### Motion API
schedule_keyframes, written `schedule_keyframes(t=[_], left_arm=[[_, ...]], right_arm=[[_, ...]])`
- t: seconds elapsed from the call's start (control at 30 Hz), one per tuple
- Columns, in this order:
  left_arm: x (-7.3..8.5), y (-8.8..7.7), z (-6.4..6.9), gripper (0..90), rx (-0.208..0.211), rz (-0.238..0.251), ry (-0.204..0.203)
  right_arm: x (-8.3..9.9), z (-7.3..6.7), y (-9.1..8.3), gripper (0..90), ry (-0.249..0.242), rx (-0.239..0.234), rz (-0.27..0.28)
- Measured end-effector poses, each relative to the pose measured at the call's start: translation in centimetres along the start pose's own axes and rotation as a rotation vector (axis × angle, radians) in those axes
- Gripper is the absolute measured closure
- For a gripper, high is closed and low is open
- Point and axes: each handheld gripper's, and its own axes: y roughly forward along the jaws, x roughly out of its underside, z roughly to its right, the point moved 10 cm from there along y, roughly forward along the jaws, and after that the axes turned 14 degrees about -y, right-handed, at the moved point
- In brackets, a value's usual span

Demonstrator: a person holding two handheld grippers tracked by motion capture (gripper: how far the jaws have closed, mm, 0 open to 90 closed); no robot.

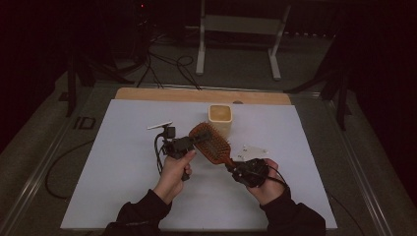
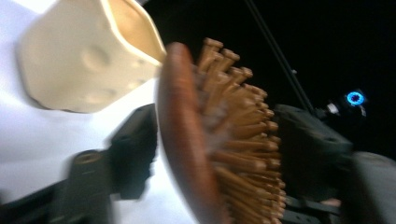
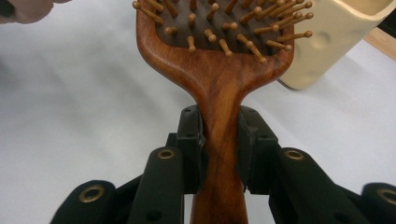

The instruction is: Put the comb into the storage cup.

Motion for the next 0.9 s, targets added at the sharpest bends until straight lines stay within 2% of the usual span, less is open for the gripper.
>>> schedule_keyframes(t=[0.13, 0.23, 0.4, 0.53, 0.63, 0.67, 0.73, 0.8, 0.83, 0.9], left_arm=[[-0.2, 0.0, 0.0, 44.1, 0.036, 0.003, -0.049], [-0.2, -0.1, 0.2, 47.7, 0.051, 0.006, -0.067], [-0.2, -0.2, 0.7, 51.3, 0.051, 0.008, -0.047], [-0.2, -0.3, 1.4, 52.6, 0.058, 0.013, -0.011], [-0.2, -0.4, 2.1, 53.0, 0.073, 0.017, 0.023], [-0.3, -0.5, 2.4, 53.2, 0.072, 0.015, 0.039], [-0.4, -0.6, 2.8, 53.2, 0.065, 0.024, 0.072], [-0.7, -0.7, 3.2, 53.3, 0.068, 0.026, 0.081], [-0.8, -0.7, 3.4, 53.3, 0.066, 0.023, 0.093], [-1.1, -0.9, 3.8, 53.3, 0.054, 0.031, 0.121]], right_arm=[[0.1, 0.1, 0.1, 72.8, 0.000, 0.002, 0.004], [0.1, 0.1, 0.2, 72.8, 0.000, 0.002, 0.005], [0.2, 0.1, 0.3, 72.7, 0.001, -0.002, 0.004], [0.1, 0.1, 0.2, 72.5, 0.005, -0.002, 0.009], [-0.1, 0.2, 0.0, 71.5, 0.016, -0.008, 0.036], [-0.2, 0.2, -0.1, 68.8, 0.013, -0.008, 0.048], [-0.5, 0.2, -0.2, 57.4, 0.017, -0.015, 0.067], [-0.7, 0.2, -0.3, 46.0, 0.026, -0.019, 0.089], [-0.7, 0.2, -0.3, 39.7, 0.034, -0.030, 0.090], [-0.7, 0.5, -0.2, 30.7, 0.043, -0.021, 0.094]])
